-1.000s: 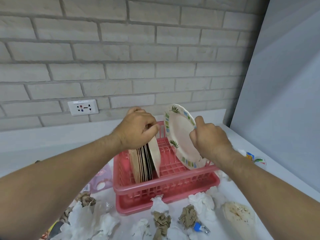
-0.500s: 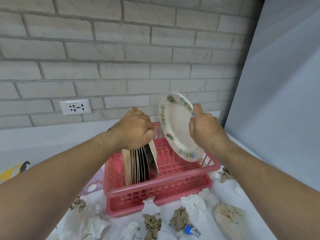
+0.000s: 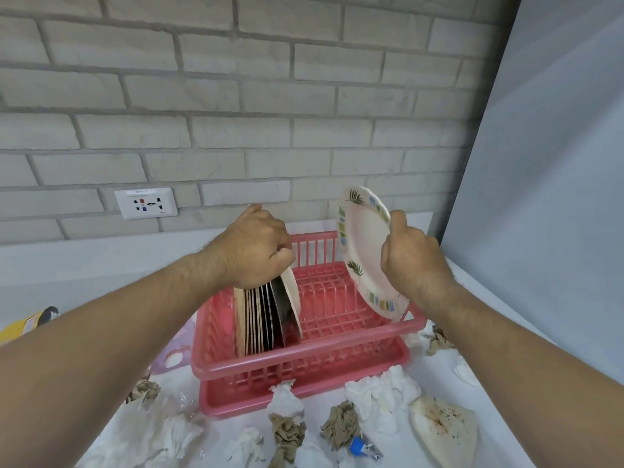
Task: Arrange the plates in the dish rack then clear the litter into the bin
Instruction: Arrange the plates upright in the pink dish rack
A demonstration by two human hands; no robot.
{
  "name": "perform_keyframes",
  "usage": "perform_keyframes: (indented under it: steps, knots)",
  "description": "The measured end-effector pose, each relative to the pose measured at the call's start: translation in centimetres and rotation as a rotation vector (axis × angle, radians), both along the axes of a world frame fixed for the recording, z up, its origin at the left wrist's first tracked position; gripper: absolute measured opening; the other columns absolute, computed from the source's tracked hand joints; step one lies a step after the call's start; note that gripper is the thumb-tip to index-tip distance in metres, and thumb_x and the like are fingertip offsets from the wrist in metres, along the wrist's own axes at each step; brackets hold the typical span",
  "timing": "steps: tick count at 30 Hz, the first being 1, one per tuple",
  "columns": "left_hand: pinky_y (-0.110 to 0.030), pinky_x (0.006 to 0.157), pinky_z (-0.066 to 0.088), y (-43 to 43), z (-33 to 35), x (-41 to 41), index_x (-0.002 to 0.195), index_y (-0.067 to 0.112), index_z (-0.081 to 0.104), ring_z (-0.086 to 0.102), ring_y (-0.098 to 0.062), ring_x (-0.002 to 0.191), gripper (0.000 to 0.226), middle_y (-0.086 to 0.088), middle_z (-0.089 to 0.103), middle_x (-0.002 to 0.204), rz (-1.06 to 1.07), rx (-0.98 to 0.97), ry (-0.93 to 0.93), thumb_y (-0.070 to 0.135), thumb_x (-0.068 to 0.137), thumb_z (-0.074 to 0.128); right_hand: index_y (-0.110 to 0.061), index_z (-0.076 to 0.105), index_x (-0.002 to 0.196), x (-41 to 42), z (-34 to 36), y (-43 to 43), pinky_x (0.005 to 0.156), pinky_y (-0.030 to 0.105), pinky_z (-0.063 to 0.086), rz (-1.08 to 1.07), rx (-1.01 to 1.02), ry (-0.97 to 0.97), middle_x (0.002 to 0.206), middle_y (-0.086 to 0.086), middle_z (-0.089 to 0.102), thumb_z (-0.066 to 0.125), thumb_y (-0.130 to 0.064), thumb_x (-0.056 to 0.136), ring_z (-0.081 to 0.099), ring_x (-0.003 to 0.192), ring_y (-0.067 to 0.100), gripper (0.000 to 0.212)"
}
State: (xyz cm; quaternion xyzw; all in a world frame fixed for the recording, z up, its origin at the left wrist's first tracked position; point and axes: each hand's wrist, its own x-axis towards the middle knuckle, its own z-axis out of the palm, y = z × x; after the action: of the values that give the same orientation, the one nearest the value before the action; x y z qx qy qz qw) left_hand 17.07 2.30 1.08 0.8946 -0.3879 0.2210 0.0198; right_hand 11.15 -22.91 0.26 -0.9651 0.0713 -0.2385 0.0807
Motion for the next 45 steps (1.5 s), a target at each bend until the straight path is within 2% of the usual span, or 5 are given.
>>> perform_keyframes:
  steps: [20,28,32,38,45]
  knots:
    - [-0.033,0.113,0.018,-0.1,0.2,-0.7,0.079,0.020,0.070,0.048,-0.011,0.089,0.056,0.009,0.059,0.084,0.011,-0.043,0.073,0.041,0.075,0.019,-0.009,0.035,0.109,-1.2,-1.0,0.1,0.054,0.032,0.033,-0.055,0.220,0.061,0.068,0.005,0.037,0.038,-0.008,0.094,0.046,0.073,0.032,0.016]
    - [-0.022,0.081,0.031,-0.2,0.4,-1.4,0.080,0.015,0.062,0.041,-0.013,0.091,0.046,0.004,0.050,0.088,0.057,-0.194,0.135,0.042,0.072,0.025,-0.014,0.036,0.104,-1.3,-0.5,-0.3,0.050,0.031,0.041,-0.054,0.311,0.109,0.084,0.008,0.054,0.041,-0.013,0.090,0.054,0.072,0.029,0.015]
    - [-0.035,0.099,0.037,-0.2,0.4,-1.7,0.083,0.017,0.064,0.039,-0.011,0.092,0.045,0.006,0.050,0.091,0.100,-0.216,0.135,0.041,0.074,0.027,-0.015,0.036,0.120,-1.5,0.0,-0.3,0.051,0.030,0.040,-0.083,0.256,0.141,0.083,0.005,0.053,0.043,-0.018,0.089,0.056,0.072,0.028,0.031]
    - [-0.045,0.116,0.020,-0.2,0.2,-2.4,0.123,0.016,0.056,0.026,-0.024,0.136,0.043,-0.004,0.034,0.146,0.302,-0.309,0.173,0.036,0.085,0.046,-0.020,0.022,0.145,-2.0,1.0,0.3,0.067,0.036,0.044,-0.089,0.212,0.059,0.110,0.009,0.058,0.048,-0.034,0.095,0.054,0.087,0.031,0.058]
    - [-0.050,0.107,0.036,-0.3,0.2,-2.7,0.142,0.015,0.034,0.027,-0.019,0.139,0.070,0.003,0.028,0.151,0.352,-0.413,0.338,0.045,0.079,0.037,-0.014,0.051,0.134,-2.6,1.4,4.6,0.107,0.032,0.036,0.436,0.083,-0.116,0.136,-0.001,0.053,0.049,-0.033,0.098,0.044,0.128,0.016,0.041]
